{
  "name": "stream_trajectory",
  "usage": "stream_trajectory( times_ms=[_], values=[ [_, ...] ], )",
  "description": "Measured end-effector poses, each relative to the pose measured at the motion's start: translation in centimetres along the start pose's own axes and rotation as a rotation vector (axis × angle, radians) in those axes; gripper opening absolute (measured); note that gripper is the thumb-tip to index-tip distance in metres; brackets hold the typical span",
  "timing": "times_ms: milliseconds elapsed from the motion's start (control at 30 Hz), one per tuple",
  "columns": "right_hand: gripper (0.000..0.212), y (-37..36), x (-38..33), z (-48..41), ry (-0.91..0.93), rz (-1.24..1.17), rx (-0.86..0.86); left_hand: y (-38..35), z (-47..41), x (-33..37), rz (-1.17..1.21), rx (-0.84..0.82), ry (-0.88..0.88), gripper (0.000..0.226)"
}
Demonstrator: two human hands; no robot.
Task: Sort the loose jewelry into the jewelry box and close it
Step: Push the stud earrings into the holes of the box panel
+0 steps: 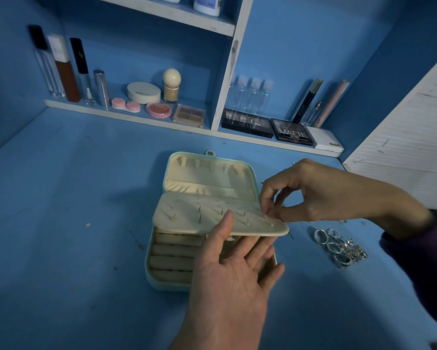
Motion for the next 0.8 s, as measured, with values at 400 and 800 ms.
stream_trajectory(
  times_ms=[400, 800],
  values=[
    [0.016, -0.9, 0.5, -0.4, -0.019, -0.026, -0.062, 0.1, -0.1, 0.0, 0.012, 0.007, -0.007, 0.071],
    [0.012, -0.8, 1.3, -0.2, -0.092, -0.077, -0.117, 0.4, -0.3, -0.1, 0.014, 0.037, 0.008, 0.074]
  ],
)
Point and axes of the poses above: each hand's wrist, its own z-axis away from the middle knuckle, its own y-axis out of the back of the hand, x = y × z, the point moved 8 cm from there along -z, towards the middle knuckle, and after that the axes turned 15 degrees about x, right-handed, at the moved point
